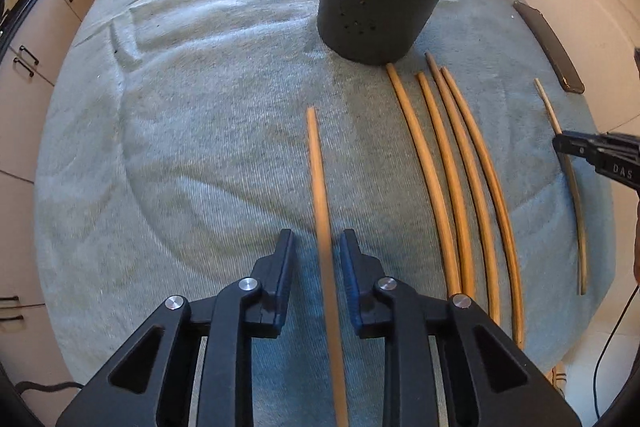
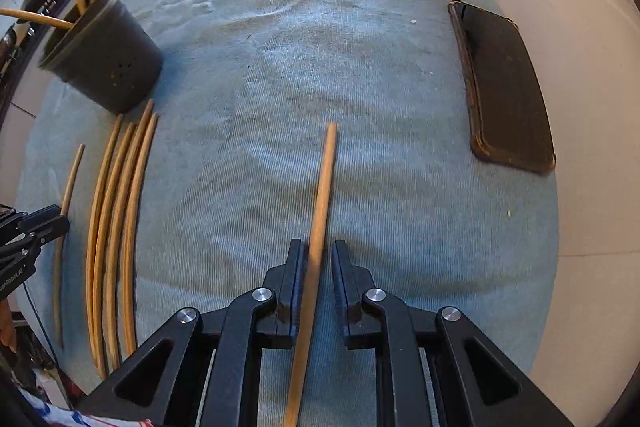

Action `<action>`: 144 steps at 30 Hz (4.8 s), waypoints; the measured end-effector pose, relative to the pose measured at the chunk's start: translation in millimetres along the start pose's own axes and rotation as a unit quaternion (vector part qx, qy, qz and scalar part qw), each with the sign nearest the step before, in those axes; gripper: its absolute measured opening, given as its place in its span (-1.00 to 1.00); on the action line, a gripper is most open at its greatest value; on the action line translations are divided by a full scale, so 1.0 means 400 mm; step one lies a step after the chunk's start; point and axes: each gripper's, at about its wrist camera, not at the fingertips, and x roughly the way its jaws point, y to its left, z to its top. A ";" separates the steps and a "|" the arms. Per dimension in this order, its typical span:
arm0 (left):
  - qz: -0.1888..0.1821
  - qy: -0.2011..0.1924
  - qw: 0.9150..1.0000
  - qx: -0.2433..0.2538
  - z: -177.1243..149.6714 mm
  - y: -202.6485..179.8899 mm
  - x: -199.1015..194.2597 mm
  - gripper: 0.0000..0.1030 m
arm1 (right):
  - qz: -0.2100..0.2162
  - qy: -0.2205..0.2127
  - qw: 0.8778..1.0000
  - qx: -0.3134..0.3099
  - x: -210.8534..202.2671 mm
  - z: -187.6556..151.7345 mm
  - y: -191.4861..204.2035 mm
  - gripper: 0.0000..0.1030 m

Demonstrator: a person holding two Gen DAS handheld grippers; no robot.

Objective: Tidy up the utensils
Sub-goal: 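Lift both held chopsticks upright and carry them over the black holder, then lower both chopsticks into the black holder and open both tools, then move both tools back down toward the remaining chopsticks on the towel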

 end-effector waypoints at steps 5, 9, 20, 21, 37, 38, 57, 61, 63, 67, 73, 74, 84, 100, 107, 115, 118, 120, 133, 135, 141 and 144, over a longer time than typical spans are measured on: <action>0.001 0.012 1.000 0.017 0.024 -0.015 0.012 -0.57 | -0.014 0.021 1.000 -0.015 0.012 0.035 0.016 -0.73; 0.012 0.001 1.000 0.024 0.046 -0.031 0.020 -0.87 | -0.025 0.020 0.999 -0.032 0.015 0.040 0.034 -0.74; -0.033 -0.161 0.986 -0.023 -0.057 -0.015 -0.181 -0.87 | 0.037 -0.123 0.992 -0.007 -0.145 -0.055 0.043 -0.89; -0.035 -0.171 0.984 -0.025 -0.069 -0.013 -0.198 -0.87 | 0.044 -0.147 0.988 -0.005 -0.175 -0.074 0.045 -0.89; -0.035 -0.311 0.949 -0.038 -0.308 -0.020 -0.413 -0.87 | 0.054 -0.288 0.956 -0.010 -0.352 -0.248 0.063 -0.89; -0.035 -0.313 0.948 -0.036 -0.320 -0.021 -0.421 -0.87 | 0.056 -0.290 0.955 -0.012 -0.356 -0.254 0.065 -0.89; -0.070 -0.394 0.914 -0.062 -0.297 0.008 -0.561 -0.87 | 0.075 -0.344 0.936 -0.026 -0.464 -0.248 0.107 -0.89; -0.063 -0.421 0.902 -0.067 -0.214 0.008 -0.590 -0.87 | 0.084 -0.358 0.929 -0.027 -0.492 -0.202 0.114 -0.89; -0.059 -0.436 0.895 -0.067 -0.165 0.005 -0.605 -0.87 | 0.092 -0.368 0.925 -0.028 -0.514 -0.173 0.119 -0.89; -0.062 -0.460 0.883 -0.070 -0.061 -0.006 -0.619 -0.87 | 0.114 -0.390 0.913 -0.027 -0.555 -0.104 0.133 -0.89; -0.042 -0.471 0.877 -0.087 0.092 -0.016 -0.584 -0.87 | 0.157 -0.422 0.893 -0.009 -0.575 0.033 0.170 -0.88; -0.045 -0.470 0.877 -0.092 0.123 -0.012 -0.572 -0.87 | 0.162 -0.426 0.890 -0.004 -0.573 0.052 0.176 -0.88; -0.041 -0.441 0.890 -0.110 0.286 0.010 -0.464 -0.87 | 0.159 -0.433 0.887 0.015 -0.471 0.200 0.228 -0.88; -0.038 -0.405 0.906 -0.122 0.245 0.014 -0.415 -0.70 | 0.149 -0.367 0.918 0.024 -0.316 0.227 0.227 -0.78; -0.049 -0.426 0.894 -0.133 0.157 0.027 -0.486 -0.40 | 0.146 -0.385 0.911 0.031 -0.370 0.194 0.220 -0.50; -0.053 -0.431 0.888 -0.151 0.008 0.029 -0.558 -0.09 | 0.138 -0.418 0.897 0.034 -0.466 0.086 0.206 -0.19; -0.050 -0.423 0.891 -0.155 -0.053 0.031 -0.560 0.04 | 0.126 -0.421 0.897 0.039 -0.477 0.023 0.195 -0.05; -0.047 -0.409 0.897 -0.163 -0.096 0.036 -0.545 0.08 | 0.117 -0.415 0.901 0.045 -0.463 -0.023 0.185 -0.01; 0.031 -0.320 0.925 -0.202 -0.266 0.073 -0.364 0.09 | 0.134 -0.219 0.966 0.019 -0.101 -0.216 0.232 -0.29; 0.032 -0.319 0.926 -0.199 -0.266 0.065 -0.358 0.09 | 0.118 -0.210 0.971 0.002 -0.082 -0.214 0.250 -0.31; 0.035 -0.302 0.935 -0.183 -0.250 0.053 -0.326 0.09 | 0.070 -0.184 0.980 -0.023 -0.028 -0.213 0.287 -0.37; 0.026 -0.289 0.940 -0.182 -0.236 0.050 -0.303 0.09 | 0.047 -0.188 0.980 -0.035 -0.019 -0.214 0.301 -0.38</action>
